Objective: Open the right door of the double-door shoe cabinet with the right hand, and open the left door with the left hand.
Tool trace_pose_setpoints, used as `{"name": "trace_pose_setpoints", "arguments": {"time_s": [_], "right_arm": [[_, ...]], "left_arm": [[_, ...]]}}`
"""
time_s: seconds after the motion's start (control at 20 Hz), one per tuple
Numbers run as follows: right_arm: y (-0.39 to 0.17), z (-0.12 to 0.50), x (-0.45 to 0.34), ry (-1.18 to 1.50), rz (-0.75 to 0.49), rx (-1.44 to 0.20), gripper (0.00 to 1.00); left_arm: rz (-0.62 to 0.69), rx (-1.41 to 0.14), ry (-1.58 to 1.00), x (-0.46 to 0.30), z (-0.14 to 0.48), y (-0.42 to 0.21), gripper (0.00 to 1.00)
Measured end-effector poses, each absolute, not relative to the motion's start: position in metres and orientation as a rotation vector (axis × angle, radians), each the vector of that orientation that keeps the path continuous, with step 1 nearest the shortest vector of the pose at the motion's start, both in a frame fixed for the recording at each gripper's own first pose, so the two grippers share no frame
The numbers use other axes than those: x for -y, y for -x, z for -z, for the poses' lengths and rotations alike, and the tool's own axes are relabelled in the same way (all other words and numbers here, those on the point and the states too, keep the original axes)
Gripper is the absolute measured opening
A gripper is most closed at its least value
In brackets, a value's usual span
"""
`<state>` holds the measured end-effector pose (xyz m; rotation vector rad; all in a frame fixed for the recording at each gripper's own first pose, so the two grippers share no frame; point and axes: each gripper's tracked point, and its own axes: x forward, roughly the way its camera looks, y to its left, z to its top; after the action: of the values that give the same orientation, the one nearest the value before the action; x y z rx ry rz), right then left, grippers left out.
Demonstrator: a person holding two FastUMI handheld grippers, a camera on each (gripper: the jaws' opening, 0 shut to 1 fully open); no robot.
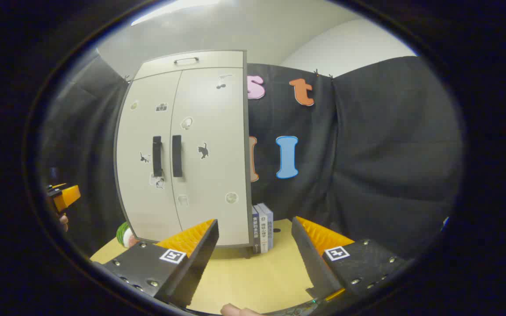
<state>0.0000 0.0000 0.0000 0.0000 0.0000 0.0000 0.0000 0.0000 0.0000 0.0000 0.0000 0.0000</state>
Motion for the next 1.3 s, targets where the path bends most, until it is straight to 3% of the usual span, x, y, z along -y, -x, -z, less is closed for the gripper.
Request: {"name": "trace_pose_setpoints", "arguments": {"time_s": [0.4, 0.6, 0.65, 0.7, 0.8, 0.85, 0.95, 1.0, 1.3], "right_arm": [[0.008, -0.01, -0.026, -0.003, -0.073, 0.017, 0.95], [0.011, -0.013, -0.03, -0.002, -0.085, 0.023, 0.98], [0.012, -0.014, -0.031, -0.002, -0.087, 0.025, 0.98], [0.013, -0.013, -0.032, -0.006, -0.09, 0.026, 0.98], [0.014, -0.015, -0.034, -0.01, -0.1, 0.03, 0.98], [0.015, -0.018, -0.034, -0.009, -0.102, 0.036, 0.98], [0.015, -0.017, -0.033, -0.01, -0.102, 0.039, 0.99], [0.013, -0.014, -0.035, -0.009, -0.107, 0.034, 0.98], [-0.003, -0.015, -0.055, -0.011, -0.164, 0.027, 0.99]], "left_arm": [[0.017, 0.011, -0.016, 0.015, -0.005, 0.018, 0.95], [0.027, 0.019, -0.023, 0.02, -0.005, 0.023, 0.95], [0.031, 0.015, -0.017, 0.021, -0.004, 0.024, 0.92], [0.036, 0.012, -0.009, 0.022, -0.003, 0.025, 0.95], [0.036, 0.015, -0.005, 0.022, -0.004, 0.024, 0.92], [0.033, 0.021, -0.01, 0.021, -0.005, 0.024, 0.95], [0.03, 0.027, -0.02, 0.021, -0.005, 0.025, 0.92], [0.032, 0.031, -0.028, 0.022, -0.005, 0.024, 0.95], [0.057, 0.018, -0.019, 0.031, 0.004, 0.021, 0.95]]}}
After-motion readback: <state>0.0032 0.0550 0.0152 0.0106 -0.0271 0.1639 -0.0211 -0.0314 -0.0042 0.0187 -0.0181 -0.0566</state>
